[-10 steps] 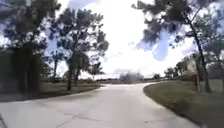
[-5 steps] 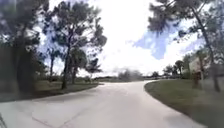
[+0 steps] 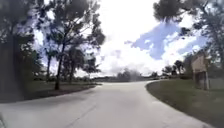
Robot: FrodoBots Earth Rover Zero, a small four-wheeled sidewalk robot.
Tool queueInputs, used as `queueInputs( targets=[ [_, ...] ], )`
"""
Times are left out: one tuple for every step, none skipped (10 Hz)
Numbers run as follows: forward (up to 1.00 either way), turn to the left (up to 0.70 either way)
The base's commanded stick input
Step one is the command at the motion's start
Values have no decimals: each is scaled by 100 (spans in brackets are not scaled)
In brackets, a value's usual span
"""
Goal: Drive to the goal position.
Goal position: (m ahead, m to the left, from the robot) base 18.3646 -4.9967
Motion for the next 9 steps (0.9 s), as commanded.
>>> queueInputs(
  targets=[
    [100, 0],
    [100, 0],
    [100, 0],
    [100, 0],
    [100, 0],
    [100, 0],
    [100, 0],
    [100, 0],
    [100, 0]
  ],
)
